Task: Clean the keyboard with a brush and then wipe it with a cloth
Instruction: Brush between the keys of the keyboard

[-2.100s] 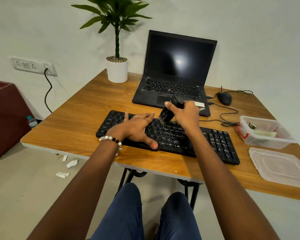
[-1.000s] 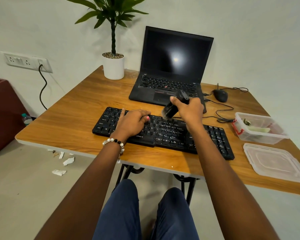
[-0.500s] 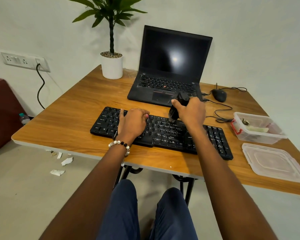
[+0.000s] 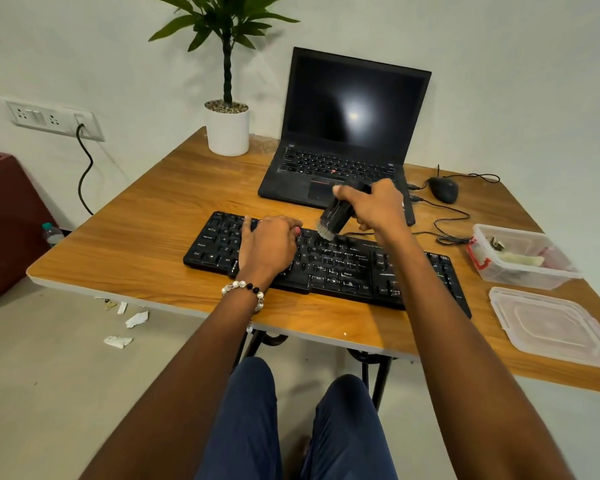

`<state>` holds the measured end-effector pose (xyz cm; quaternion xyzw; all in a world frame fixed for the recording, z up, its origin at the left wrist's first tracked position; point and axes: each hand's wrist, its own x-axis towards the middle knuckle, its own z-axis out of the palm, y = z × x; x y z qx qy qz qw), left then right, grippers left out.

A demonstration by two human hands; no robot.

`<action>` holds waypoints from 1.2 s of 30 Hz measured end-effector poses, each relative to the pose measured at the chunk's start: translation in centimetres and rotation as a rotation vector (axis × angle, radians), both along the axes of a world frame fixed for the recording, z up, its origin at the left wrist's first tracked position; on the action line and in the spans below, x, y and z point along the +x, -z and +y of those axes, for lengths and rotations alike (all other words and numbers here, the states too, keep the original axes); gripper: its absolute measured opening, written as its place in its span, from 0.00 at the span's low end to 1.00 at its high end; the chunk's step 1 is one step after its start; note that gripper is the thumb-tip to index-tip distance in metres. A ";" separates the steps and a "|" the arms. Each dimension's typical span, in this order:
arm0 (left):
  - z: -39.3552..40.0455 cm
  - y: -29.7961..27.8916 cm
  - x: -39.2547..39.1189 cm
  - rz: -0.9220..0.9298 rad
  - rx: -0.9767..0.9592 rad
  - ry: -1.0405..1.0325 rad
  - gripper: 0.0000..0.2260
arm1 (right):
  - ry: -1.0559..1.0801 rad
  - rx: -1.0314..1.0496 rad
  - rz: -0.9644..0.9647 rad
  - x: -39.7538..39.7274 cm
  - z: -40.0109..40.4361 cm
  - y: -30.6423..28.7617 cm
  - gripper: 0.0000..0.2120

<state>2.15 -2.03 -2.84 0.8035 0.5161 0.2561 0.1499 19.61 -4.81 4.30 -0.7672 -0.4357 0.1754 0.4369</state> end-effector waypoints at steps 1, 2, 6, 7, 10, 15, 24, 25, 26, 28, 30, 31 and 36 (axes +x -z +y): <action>0.0 0.0 0.0 0.002 0.003 0.001 0.14 | 0.046 0.048 -0.007 0.0 0.0 -0.1 0.23; -0.1 0.0 0.0 0.003 0.004 0.001 0.14 | 0.091 0.083 -0.033 -0.2 0.0 0.1 0.23; 0.0 0.1 0.0 0.009 0.012 -0.001 0.14 | 0.034 0.100 -0.121 -1.6 -0.2 1.8 0.19; 0.0 0.1 0.1 0.009 0.014 -0.002 0.14 | 0.002 0.096 -0.145 -1.8 -0.4 2.0 0.18; 0.0 0.1 0.1 0.005 0.017 -0.004 0.13 | -0.123 0.004 -0.192 -1.5 -0.7 0.9 0.17; 0.0 0.1 0.0 0.014 0.009 -0.004 0.14 | -0.086 0.073 -0.203 -0.8 -0.8 -0.4 0.18; -0.3 0.0 -0.1 0.013 0.020 -0.006 0.14 | -0.324 -0.009 -0.189 -0.7 -1.5 -0.8 0.19; -0.2 0.0 -0.1 0.011 0.019 -0.008 0.14 | -0.306 -0.008 -0.191 -0.4 -1.6 -0.9 0.20; -0.2 0.0 -0.1 0.010 0.019 -0.009 0.14 | -0.277 0.005 -0.216 -0.2 -1.7 -1.0 0.19; -0.2 0.0 0.0 0.010 0.017 -0.010 0.14 | -0.173 0.076 -0.237 -0.2 -1.9 -0.5 0.19; -0.2 0.0 0.1 0.002 0.015 -0.013 0.14 | -0.053 0.124 -0.240 -0.3 -1.7 0.4 0.18; -0.2 0.0 0.0 0.002 0.016 -0.014 0.14 | -0.010 0.117 -0.255 -0.5 -1.7 0.8 0.19; -0.2 0.2 0.1 0.007 0.026 -0.009 0.14 | -0.034 0.001 -0.214 0.0 -1.7 0.7 0.19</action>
